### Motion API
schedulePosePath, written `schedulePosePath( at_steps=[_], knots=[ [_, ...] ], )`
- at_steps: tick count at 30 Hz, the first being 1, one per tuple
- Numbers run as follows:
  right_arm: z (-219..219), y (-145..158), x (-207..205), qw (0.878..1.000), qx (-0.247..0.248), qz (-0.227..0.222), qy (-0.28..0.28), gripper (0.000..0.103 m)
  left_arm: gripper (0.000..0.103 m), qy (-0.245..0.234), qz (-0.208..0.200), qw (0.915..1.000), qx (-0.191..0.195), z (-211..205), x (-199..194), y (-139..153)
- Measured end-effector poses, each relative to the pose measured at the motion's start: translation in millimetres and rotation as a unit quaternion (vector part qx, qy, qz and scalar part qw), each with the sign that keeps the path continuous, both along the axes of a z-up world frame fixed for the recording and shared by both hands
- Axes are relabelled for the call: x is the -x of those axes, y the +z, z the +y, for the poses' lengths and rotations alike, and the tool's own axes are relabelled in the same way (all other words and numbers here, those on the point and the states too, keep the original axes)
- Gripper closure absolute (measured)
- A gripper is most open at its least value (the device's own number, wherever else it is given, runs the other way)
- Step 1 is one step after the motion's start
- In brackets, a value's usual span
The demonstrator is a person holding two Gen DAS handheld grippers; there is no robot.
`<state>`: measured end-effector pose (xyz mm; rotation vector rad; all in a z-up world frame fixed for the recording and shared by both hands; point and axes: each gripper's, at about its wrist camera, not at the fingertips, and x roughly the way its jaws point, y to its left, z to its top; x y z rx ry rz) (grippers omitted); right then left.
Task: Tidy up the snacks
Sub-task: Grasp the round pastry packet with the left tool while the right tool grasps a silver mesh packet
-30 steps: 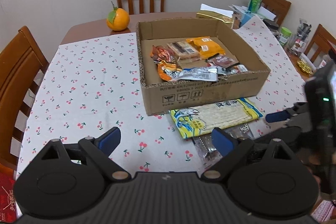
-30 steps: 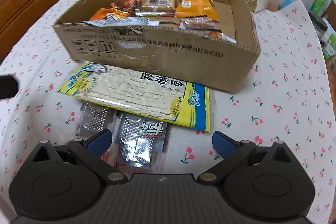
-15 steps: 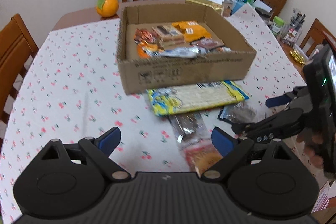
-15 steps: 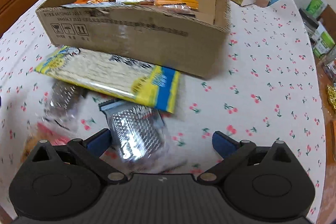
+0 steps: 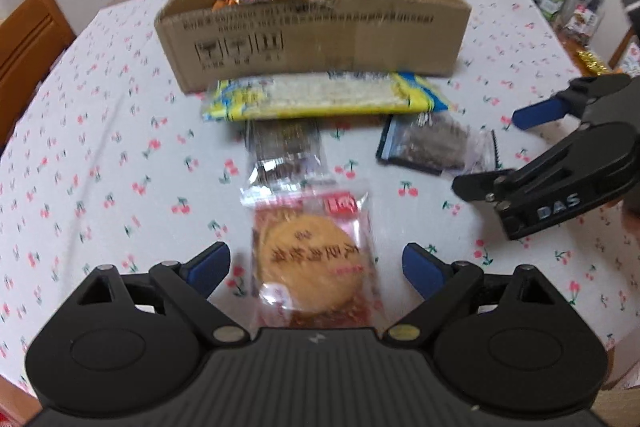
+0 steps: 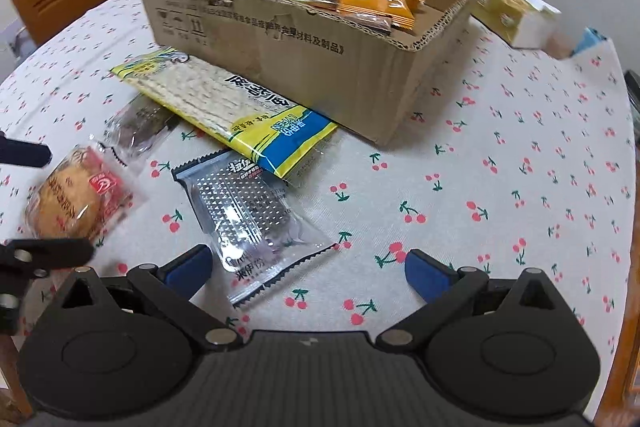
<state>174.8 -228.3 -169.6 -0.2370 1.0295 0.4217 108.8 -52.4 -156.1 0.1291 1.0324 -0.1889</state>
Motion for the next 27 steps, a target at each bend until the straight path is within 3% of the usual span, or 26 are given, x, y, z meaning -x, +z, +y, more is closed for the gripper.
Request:
schedulePosePath(
  at_steps=[5,11,18,23,27],
  knots=[
    [-4,-1,3,1.000,-0.006,-0.011,0.024,0.000,0.000,0.034,0.005,0.9994,-0.001,0,0,-10],
    [-7,-3,4,0.999,-0.014,-0.026,0.042,0.000,0.000,0.042,-0.015,0.9990,0.009,3,5,-13],
    [0,-3,0,0.997,-0.016,-0.026,0.068,0.000,0.000,0.046,-0.010,0.9989,0.008,2,2,-11],
    [11,-4,-4,0.994,-0.019,-0.028,0.107,0.000,0.015,0.039,-0.019,0.9990,0.013,1,2,-7],
    [17,-3,-8,0.991,-0.019,-0.027,0.126,0.000,0.036,0.030,-0.026,0.9991,0.012,-1,4,-3]
  ],
)
